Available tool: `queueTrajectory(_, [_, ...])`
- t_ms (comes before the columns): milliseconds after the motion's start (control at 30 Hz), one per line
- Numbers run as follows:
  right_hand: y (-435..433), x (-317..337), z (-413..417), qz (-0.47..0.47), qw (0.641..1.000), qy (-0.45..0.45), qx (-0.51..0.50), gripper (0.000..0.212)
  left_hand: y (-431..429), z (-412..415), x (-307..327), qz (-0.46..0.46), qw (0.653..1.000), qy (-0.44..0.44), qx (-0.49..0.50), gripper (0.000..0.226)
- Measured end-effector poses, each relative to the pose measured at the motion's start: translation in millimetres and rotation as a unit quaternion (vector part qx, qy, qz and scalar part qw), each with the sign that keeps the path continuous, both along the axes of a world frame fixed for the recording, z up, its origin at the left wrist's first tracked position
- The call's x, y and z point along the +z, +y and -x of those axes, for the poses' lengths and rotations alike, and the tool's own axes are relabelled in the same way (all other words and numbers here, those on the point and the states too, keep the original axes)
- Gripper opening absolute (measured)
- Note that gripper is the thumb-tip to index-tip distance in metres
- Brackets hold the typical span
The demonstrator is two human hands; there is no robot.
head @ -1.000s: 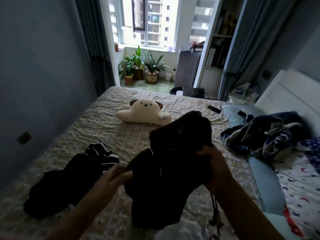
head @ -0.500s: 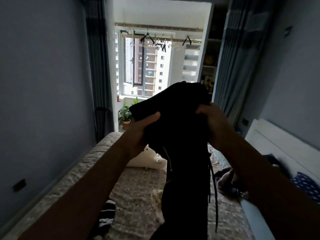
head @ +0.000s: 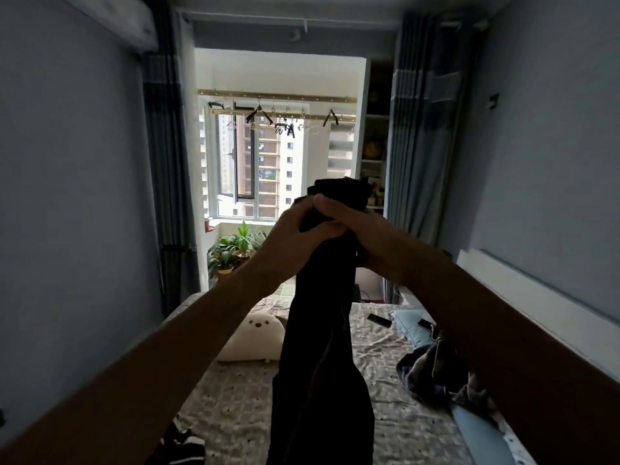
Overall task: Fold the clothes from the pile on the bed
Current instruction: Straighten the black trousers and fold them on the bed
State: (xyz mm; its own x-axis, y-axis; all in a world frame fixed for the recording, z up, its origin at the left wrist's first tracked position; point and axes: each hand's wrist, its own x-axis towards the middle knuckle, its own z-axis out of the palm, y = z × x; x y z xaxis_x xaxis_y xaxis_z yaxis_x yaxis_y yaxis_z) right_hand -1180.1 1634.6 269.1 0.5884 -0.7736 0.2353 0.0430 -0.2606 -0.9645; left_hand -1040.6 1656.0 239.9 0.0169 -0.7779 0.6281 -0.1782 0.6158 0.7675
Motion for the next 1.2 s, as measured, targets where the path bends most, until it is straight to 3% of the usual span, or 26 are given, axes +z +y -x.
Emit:
queueTrajectory(67, [-6, -1, 1, 0.008, 0.998, -0.043, -0.049, 0.034, 2, -5, 7, 0.009, 0.999, -0.042, 0.010, 0.026])
queueTrajectory(167, [-21, 2, 15, 0.000, 0.989, -0.075, -0.127, 0.016, 3, -28, 18, 0.052, 0.985, -0.118, 0.118, 0.031])
queueTrajectory(300, [-43, 24, 51, 0.021, 0.982, -0.050, -0.182, 0.027, 11, -71, 50, 0.055, 0.966, -0.153, 0.199, 0.046])
queueTrajectory(400, [-57, 42, 75, 0.095, 0.963, 0.004, -0.251, 0.031, 19, -103, 78, 0.009, 0.976, -0.087, 0.199, 0.078])
queueTrajectory(467, [-61, 51, 82, 0.127, 0.955, 0.032, -0.267, 0.030, 21, -118, 93, -0.055, 0.981, -0.054, 0.177, 0.071])
queueTrajectory(567, [-64, 60, 77, 0.154, 0.943, 0.082, -0.283, 0.030, 19, -130, 107, -0.161, 0.966, -0.081, 0.184, 0.044])
queueTrajectory(667, [-62, 60, 60, 0.131, 0.944, 0.088, -0.289, 0.029, 13, -127, 105, -0.229, 0.948, -0.091, 0.202, 0.035])
queueTrajectory(767, [-44, 56, 29, 0.107, 0.960, 0.077, -0.248, 0.029, 11, -105, 97, -0.244, 0.949, -0.067, 0.190, 0.030])
queueTrajectory(900, [-11, 44, -23, 0.097, 0.988, 0.054, -0.107, 0.023, 13, -62, 84, -0.222, 0.964, -0.081, 0.126, 0.031])
queueTrajectory(1000, [2, 44, -41, 0.047, 0.999, -0.004, 0.007, 0.042, 22, -46, 79, -0.203, 0.971, -0.109, 0.069, 0.044])
queueTrajectory(1067, [-1, 47, -36, 0.017, 0.995, -0.043, 0.083, 0.056, 22, -51, 72, -0.143, 0.983, -0.089, 0.078, 0.024])
queueTrajectory(1100, [-5, 48, -33, 0.020, 0.993, -0.048, 0.101, 0.060, 22, -57, 69, -0.111, 0.987, -0.073, 0.093, 0.026])
queueTrajectory(1133, [-8, 49, -33, 0.037, 0.993, -0.047, 0.101, 0.058, 18, -66, 67, -0.089, 0.988, -0.065, 0.108, 0.042])
queueTrajectory(1200, [-22, 46, -36, 0.129, 0.991, -0.031, 0.035, 0.038, 15, -79, 62, -0.074, 0.988, -0.052, 0.125, 0.062])
